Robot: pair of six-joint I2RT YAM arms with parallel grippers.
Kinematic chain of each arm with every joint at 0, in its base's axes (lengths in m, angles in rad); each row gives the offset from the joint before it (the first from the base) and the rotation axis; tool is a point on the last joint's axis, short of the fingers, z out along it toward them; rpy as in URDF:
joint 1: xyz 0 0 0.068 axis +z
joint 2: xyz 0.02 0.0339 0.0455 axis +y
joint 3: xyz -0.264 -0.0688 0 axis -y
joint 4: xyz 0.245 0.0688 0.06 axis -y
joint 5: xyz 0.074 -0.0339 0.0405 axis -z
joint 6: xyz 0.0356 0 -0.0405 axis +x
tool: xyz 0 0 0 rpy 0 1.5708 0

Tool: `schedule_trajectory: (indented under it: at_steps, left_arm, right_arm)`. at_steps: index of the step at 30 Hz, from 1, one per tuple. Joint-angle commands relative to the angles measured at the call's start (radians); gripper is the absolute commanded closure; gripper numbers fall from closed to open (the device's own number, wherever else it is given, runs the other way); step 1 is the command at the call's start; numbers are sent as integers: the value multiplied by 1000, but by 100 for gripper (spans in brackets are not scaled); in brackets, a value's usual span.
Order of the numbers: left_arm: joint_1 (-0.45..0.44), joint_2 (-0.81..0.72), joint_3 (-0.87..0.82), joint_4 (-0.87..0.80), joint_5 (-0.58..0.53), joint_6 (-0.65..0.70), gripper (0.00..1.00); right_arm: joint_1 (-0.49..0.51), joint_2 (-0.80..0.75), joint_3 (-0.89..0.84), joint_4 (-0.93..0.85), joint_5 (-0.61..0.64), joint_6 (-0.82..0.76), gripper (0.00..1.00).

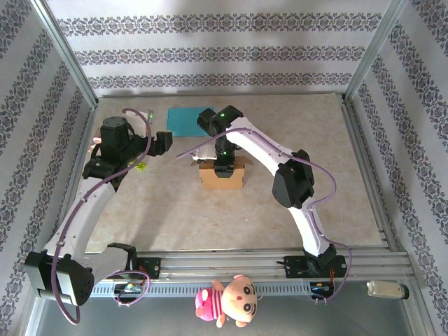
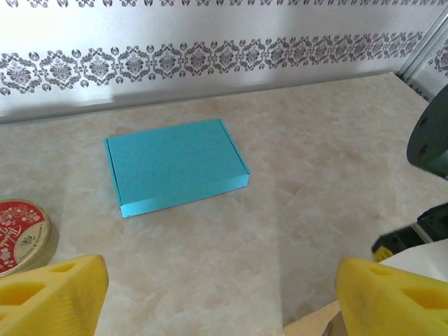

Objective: Fold the paper box

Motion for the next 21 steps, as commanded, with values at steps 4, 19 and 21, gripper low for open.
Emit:
schedule_trajectory:
  at_steps: [4,19,21]
  left_arm:
    - [-5,9,16,-71,57,106,16]
    - [-97,35,110,-313,346,280,21]
    - [-141,61,123,-343,293,302,21]
  right_arm:
    - [-6,-130,12,72,-104,58,11]
    - [-203,-646,-581,562,-335,640,9]
    - [-249,-745,-720,649,-350,722,15]
